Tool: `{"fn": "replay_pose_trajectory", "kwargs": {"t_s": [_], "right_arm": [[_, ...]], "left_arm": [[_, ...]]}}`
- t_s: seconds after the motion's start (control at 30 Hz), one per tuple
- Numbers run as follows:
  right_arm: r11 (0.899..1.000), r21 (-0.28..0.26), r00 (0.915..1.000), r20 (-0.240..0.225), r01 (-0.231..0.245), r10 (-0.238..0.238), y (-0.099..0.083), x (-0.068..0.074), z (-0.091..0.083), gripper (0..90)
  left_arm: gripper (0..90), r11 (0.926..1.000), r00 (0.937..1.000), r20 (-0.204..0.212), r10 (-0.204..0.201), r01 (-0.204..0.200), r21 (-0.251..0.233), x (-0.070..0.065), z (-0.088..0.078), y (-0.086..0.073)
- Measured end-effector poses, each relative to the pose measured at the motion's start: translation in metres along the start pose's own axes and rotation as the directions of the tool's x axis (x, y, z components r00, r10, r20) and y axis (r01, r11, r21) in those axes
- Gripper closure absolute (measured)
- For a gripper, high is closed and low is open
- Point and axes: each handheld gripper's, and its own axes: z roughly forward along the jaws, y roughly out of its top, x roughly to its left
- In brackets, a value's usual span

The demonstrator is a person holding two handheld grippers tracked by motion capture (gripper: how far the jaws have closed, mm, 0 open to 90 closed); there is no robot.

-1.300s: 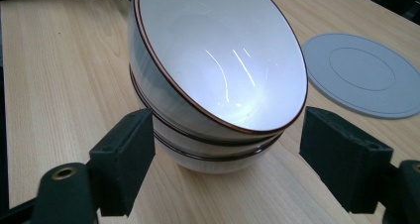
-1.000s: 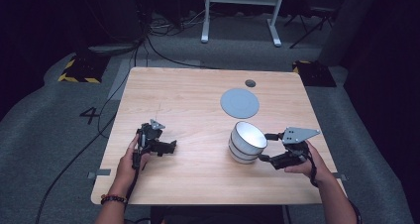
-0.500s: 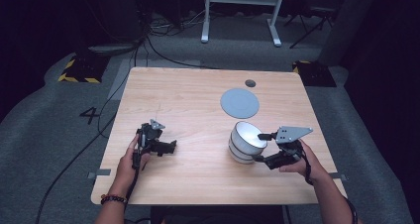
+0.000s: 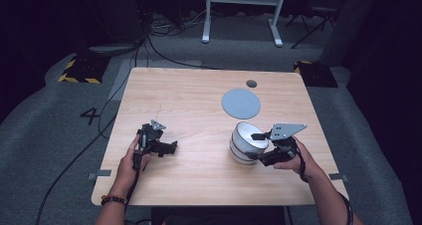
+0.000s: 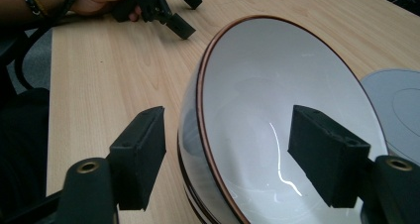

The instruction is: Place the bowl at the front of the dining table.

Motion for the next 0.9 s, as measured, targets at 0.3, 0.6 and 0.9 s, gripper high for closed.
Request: {"fn": "replay_pose_trajectory", "kwargs": {"t_s": [0.3, 0.6, 0.9], "right_arm": [[0.999, 0.048, 0.9985, -0.055, 0.01, -0.008, 0.005, 0.002, 0.01, 60.2], [1.0, 0.027, 0.9933, -0.116, 0.003, 0.0, 0.01, 0.002, 0.007, 81.7], [1.0, 0.028, 0.9932, -0.116, 0.01, -0.007, 0.011, 0.002, 0.007, 82.0]], "left_arm": [[0.0, 1.0, 1.0, 0.0, 0.0, 0.0, 0.0, 0.0, 0.0, 0.0], [0.0, 1.0, 1.0, 0.0, 0.0, 0.0, 0.0, 0.0, 0.0, 0.0], [0.0, 1.0, 1.0, 0.0, 0.0, 0.0, 0.0, 0.0, 0.0, 0.0]]}}
